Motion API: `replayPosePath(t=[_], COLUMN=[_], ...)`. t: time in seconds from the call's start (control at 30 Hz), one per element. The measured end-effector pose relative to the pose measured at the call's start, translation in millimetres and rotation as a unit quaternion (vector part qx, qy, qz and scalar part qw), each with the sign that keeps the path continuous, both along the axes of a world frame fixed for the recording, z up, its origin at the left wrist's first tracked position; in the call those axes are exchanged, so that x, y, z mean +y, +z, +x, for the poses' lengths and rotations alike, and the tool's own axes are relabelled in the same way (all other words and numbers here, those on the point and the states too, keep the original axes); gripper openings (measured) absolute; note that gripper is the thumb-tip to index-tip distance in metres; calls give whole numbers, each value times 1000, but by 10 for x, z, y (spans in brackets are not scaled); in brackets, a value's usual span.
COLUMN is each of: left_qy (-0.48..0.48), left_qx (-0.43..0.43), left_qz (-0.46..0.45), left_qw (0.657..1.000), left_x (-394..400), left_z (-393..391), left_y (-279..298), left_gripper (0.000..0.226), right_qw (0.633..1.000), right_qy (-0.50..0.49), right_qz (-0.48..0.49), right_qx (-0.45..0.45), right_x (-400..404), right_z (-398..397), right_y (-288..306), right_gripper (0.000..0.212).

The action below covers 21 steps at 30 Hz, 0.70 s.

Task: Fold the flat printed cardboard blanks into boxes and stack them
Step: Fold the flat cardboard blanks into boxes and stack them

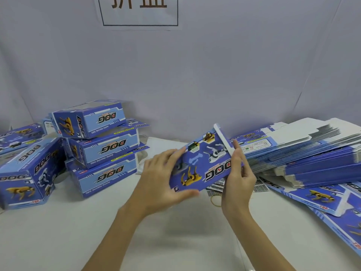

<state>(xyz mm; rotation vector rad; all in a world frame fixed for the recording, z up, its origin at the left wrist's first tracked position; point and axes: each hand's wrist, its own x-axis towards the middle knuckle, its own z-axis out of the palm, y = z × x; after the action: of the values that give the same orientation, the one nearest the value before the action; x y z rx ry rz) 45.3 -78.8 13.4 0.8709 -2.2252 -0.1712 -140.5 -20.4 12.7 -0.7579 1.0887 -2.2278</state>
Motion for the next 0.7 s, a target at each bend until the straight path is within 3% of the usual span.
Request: replayPosePath(t=[0.1, 0.2, 0.37, 0.53, 0.7], left_qy=[19, 43, 30, 0, 56], left_qx=[-19, 2, -42, -69, -28], left_qz=[-17, -11, -103, -158, -170], left_qw=[999, 999, 993, 985, 983], left_x=[76, 6, -137, -135, 36], left_z=[-163, -128, 47, 33, -213], left_y=[-99, -112, -101, -119, -134], left_gripper=[128, 127, 126, 120, 125], right_qw=[997, 983, 943, 937, 910], right_qy=[53, 122, 233, 198, 162], right_qz=[2, 14, 53, 54, 35], right_qx=[59, 134, 232, 283, 379], right_x=[6, -7, 26, 21, -22], right_z=[134, 98, -144, -158, 17], right_y=[-55, -63, 107, 82, -59], right_gripper=[46, 32, 40, 41, 51])
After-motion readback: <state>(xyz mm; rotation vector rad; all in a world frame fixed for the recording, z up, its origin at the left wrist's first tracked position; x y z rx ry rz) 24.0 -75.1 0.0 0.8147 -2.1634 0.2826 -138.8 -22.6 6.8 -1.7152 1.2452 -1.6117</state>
